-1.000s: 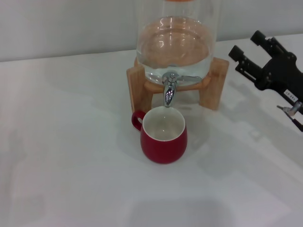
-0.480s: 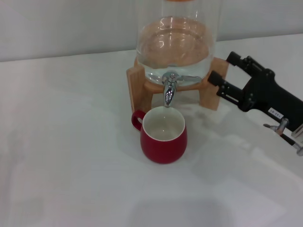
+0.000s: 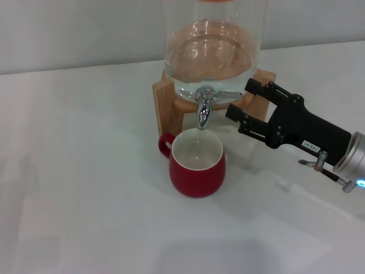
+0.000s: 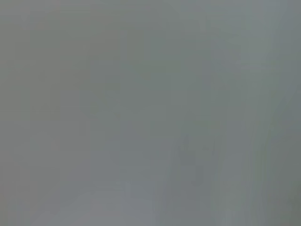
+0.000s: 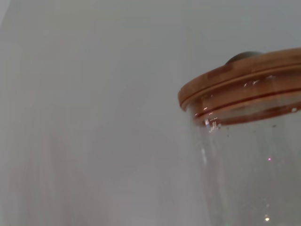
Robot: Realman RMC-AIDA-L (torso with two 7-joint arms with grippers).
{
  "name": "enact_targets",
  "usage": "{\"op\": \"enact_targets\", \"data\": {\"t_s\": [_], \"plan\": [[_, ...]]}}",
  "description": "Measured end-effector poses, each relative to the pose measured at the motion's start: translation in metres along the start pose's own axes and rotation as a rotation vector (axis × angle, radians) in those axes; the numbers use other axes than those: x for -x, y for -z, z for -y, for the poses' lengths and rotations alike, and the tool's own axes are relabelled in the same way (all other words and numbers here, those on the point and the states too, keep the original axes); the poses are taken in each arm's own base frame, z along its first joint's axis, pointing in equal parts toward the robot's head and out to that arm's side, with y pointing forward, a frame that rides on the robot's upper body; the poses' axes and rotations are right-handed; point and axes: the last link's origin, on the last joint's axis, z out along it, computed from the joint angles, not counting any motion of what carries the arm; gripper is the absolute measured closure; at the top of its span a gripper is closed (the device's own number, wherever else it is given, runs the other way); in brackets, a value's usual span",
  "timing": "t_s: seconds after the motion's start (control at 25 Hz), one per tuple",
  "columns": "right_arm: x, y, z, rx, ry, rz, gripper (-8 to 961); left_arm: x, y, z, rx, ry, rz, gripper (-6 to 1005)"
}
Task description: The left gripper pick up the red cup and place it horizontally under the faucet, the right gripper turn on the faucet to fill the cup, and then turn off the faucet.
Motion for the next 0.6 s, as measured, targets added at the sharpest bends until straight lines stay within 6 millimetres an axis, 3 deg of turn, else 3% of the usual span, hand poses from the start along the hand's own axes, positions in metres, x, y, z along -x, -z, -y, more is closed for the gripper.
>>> {"op": "enact_targets", "data": {"t_s": [0.6], "plan": [[-0.0047, -0.0013, -0.0062, 0.039, -0.039, -0.031, 128, 0.0004, -0.0003, -0.0023, 0.015, -0.006, 0.003, 545]]}}
